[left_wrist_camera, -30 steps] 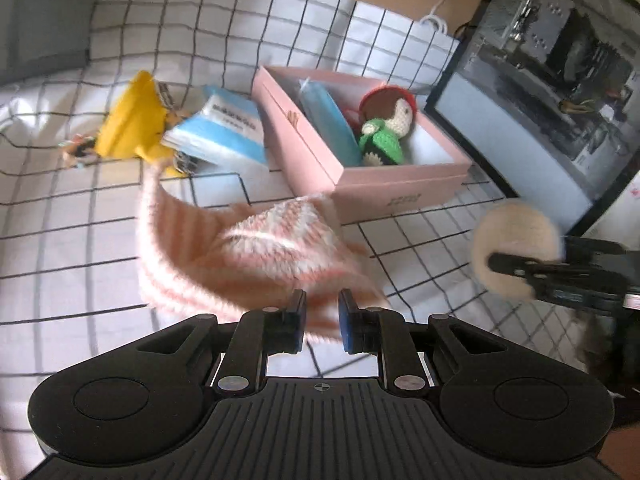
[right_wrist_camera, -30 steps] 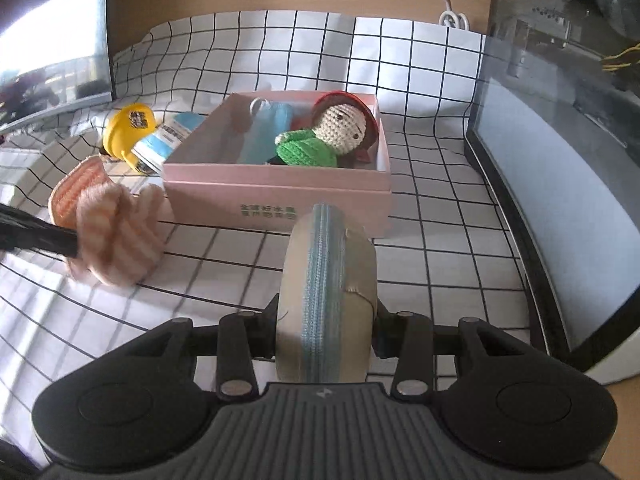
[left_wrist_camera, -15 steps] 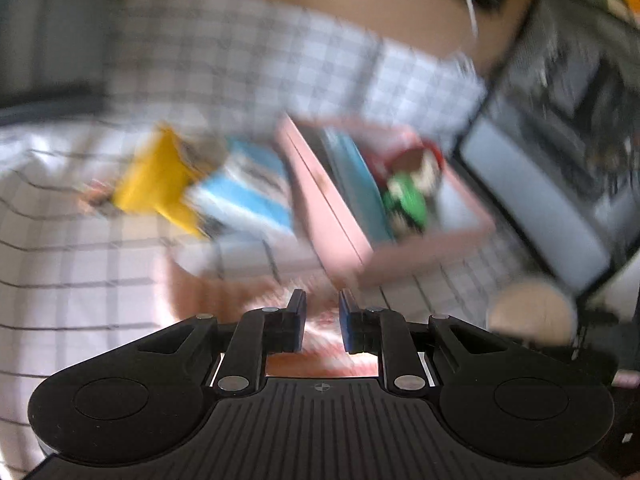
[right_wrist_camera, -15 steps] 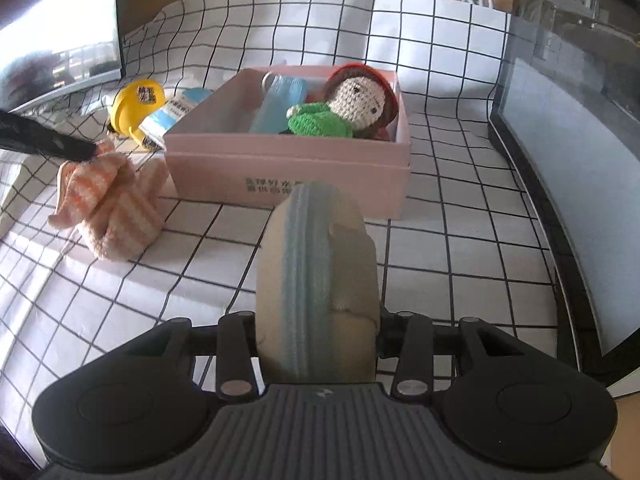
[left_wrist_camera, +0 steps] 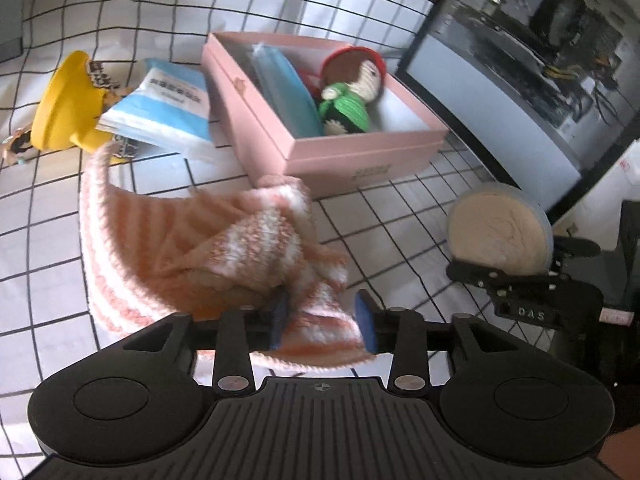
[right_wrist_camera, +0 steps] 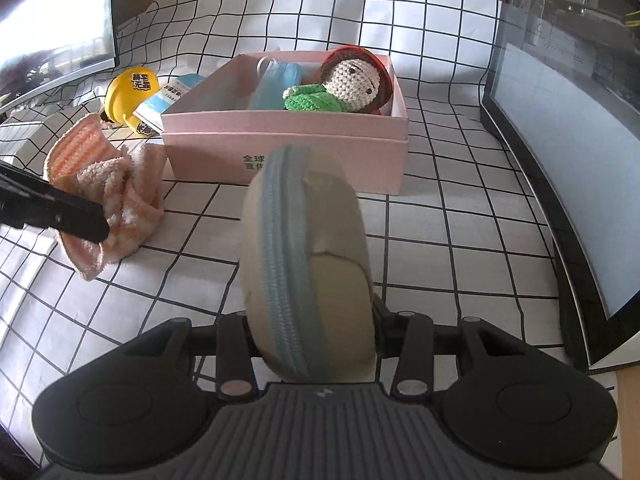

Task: Organize soft objects
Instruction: 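Lift the striped cloth with the left gripper while the right gripper holds the pouch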

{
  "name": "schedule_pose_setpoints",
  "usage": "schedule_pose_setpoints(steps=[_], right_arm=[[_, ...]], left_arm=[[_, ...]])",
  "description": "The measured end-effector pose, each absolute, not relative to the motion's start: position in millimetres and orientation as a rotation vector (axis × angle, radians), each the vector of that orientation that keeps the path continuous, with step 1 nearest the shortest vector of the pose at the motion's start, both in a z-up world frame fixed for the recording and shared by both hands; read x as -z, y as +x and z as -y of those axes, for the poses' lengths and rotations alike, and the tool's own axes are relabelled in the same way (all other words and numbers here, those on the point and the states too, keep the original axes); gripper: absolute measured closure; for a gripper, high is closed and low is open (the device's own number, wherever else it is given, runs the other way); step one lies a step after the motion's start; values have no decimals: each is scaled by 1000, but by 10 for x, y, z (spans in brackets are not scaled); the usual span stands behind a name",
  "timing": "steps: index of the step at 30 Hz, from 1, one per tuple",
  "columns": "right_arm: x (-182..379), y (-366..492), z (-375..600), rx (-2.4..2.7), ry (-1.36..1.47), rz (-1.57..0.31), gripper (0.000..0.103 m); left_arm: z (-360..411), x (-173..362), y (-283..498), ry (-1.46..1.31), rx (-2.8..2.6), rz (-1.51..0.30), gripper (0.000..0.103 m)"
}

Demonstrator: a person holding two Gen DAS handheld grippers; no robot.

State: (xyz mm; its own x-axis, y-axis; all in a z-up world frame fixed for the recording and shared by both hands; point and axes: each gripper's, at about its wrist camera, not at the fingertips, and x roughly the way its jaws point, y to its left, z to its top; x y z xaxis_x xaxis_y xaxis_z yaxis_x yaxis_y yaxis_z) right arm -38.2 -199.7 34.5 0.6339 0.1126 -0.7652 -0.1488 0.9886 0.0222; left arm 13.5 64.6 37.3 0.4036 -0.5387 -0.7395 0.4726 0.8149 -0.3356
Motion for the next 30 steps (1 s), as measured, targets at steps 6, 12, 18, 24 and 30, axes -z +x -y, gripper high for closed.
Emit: schedule_pose_setpoints(steps=[6, 12, 18, 24, 30], right_arm=[[-344, -388, 1976, -145, -42, -869, 60], [-343, -391, 1963, -146, -46, -865, 59], [-344, -413, 1981, -154, -48, -862, 59], [-347, -425, 1980, -160, -53, -861, 59], [-351, -420, 1955, -156, -63, -865, 59]], left_arm=[[-402, -366, -73, 91, 645, -914, 39], [-449, -398, -116, 17, 642, -917, 32], [-1239, -717, -59, -237, 519, -818, 35], [-2157, -348, 192, -625, 321, -849, 36], [-1867, -118, 364, -678, 470, -902, 36]])
